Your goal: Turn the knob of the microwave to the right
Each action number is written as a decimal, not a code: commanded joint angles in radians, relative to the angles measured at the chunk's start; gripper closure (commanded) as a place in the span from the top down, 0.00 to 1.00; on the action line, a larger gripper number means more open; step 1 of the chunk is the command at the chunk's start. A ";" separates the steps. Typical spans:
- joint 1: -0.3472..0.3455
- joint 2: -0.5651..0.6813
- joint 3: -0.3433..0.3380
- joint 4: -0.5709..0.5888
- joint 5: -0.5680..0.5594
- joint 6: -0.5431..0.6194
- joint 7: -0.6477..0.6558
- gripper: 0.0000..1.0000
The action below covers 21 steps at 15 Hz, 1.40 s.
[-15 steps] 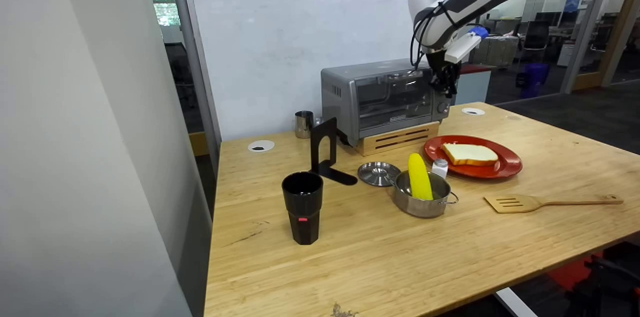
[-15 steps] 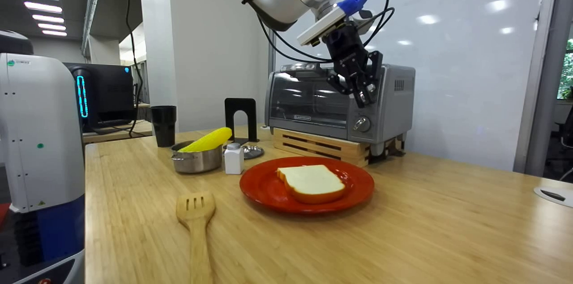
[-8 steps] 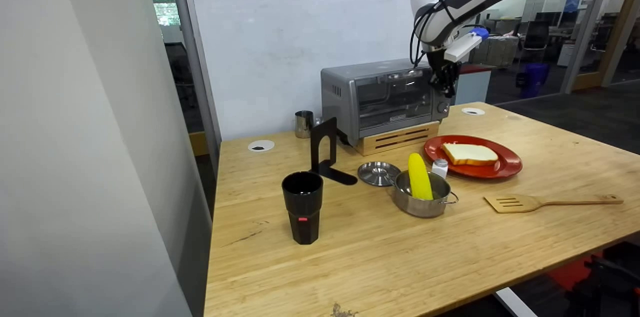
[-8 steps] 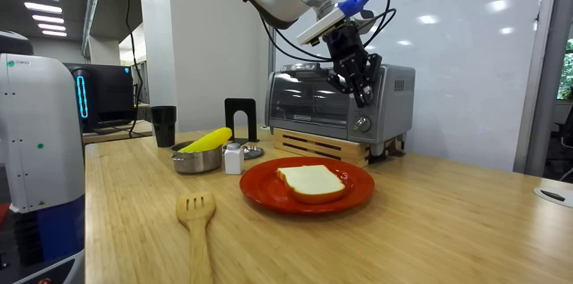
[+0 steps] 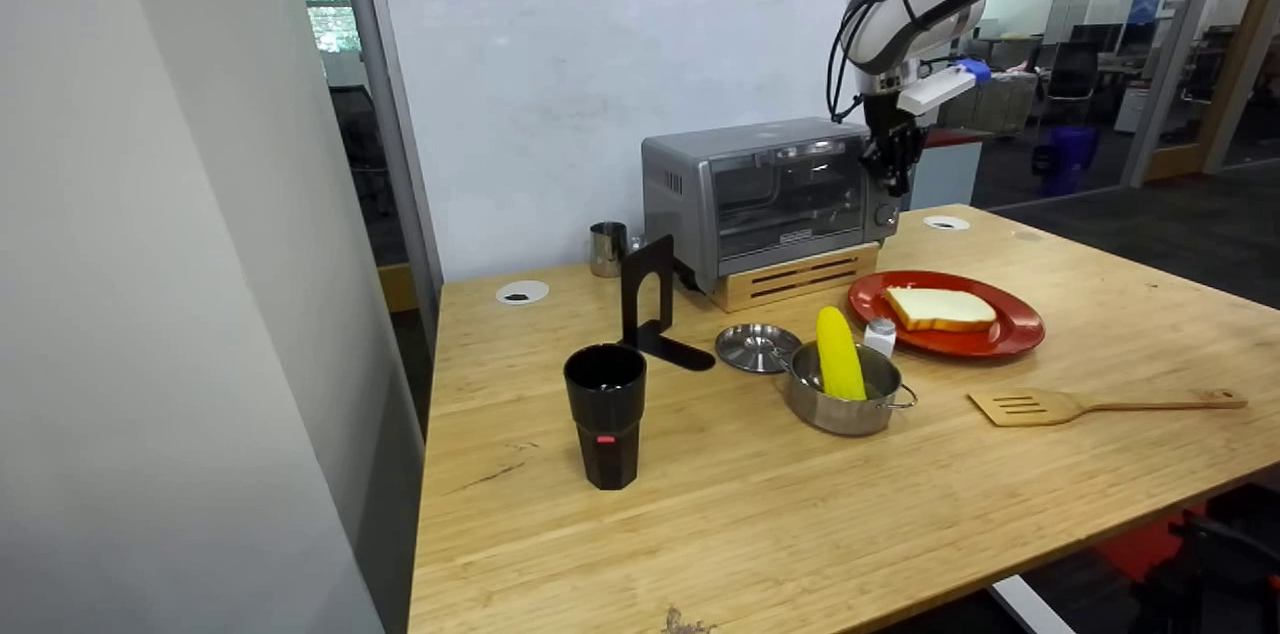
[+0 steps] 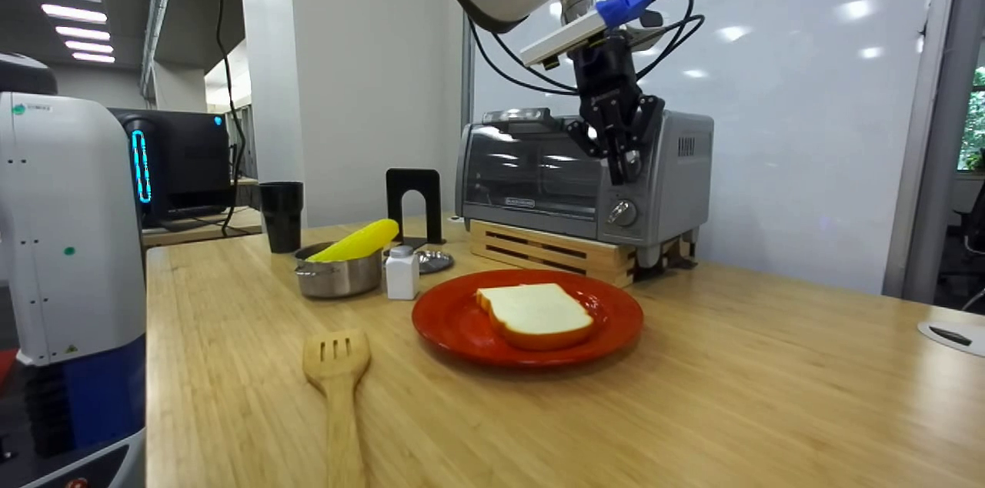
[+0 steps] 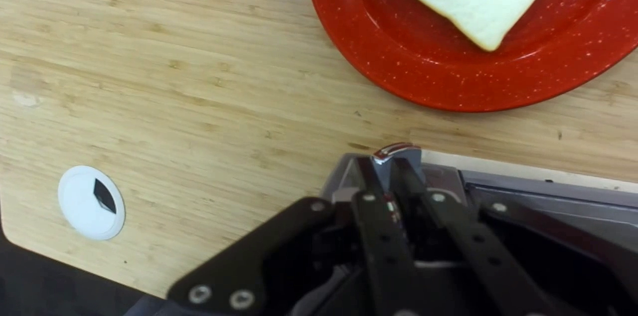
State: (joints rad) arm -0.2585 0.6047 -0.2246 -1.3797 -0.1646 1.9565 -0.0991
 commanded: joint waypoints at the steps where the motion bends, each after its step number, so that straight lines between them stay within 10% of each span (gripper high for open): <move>1: -0.062 -0.085 0.029 -0.050 0.073 0.027 -0.070 0.03; 17: -0.239 -0.265 0.061 -0.259 0.453 0.044 -0.479 0.03; 18: -0.245 -0.268 0.061 -0.262 0.465 0.039 -0.504 0.37; 21: -0.255 -0.283 0.053 -0.259 0.476 0.024 -0.578 0.49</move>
State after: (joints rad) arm -0.4913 0.3999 -0.1823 -1.6013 0.2782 1.9944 -0.5904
